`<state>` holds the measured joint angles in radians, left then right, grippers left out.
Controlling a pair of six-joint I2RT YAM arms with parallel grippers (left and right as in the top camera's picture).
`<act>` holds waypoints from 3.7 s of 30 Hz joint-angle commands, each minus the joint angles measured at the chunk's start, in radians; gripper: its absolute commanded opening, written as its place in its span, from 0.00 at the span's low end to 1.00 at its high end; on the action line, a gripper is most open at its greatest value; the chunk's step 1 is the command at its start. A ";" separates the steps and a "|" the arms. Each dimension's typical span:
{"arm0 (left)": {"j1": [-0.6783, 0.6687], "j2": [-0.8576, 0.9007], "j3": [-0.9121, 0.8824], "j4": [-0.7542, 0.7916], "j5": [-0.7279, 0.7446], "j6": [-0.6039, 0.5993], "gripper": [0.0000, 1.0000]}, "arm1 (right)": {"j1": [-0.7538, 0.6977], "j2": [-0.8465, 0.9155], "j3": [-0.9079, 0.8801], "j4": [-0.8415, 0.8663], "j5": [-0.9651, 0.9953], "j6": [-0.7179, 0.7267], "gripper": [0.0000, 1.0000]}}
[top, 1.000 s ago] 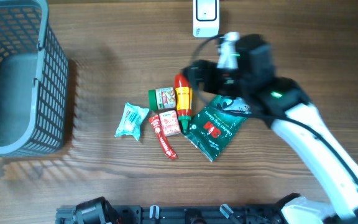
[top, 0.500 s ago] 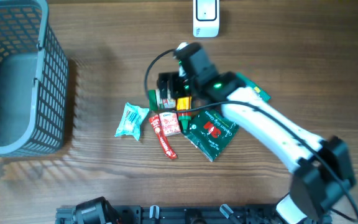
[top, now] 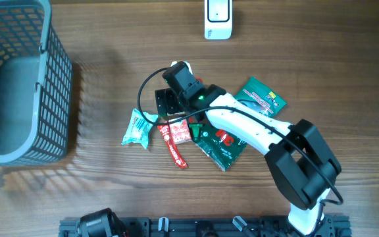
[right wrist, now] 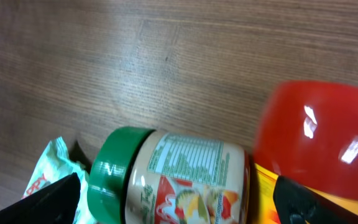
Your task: Scan the item barcode
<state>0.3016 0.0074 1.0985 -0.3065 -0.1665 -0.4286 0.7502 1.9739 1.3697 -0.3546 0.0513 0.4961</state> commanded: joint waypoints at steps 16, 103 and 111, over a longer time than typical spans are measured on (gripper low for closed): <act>0.006 -0.002 -0.002 -0.001 -0.002 0.001 0.76 | 0.063 0.052 0.021 0.021 0.004 0.044 1.00; 0.006 -0.002 -0.275 -0.159 0.006 -0.268 1.00 | -0.117 0.103 0.348 -1.084 -1.645 -0.573 0.83; -0.053 -0.002 -0.304 -0.123 0.188 -0.315 1.00 | -0.117 0.103 0.348 -1.071 -1.642 -0.573 0.82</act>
<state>0.2916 0.0074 0.8104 -0.4492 -0.0704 -0.6964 0.6331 2.0892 1.6932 -1.4322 -1.5295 -0.0723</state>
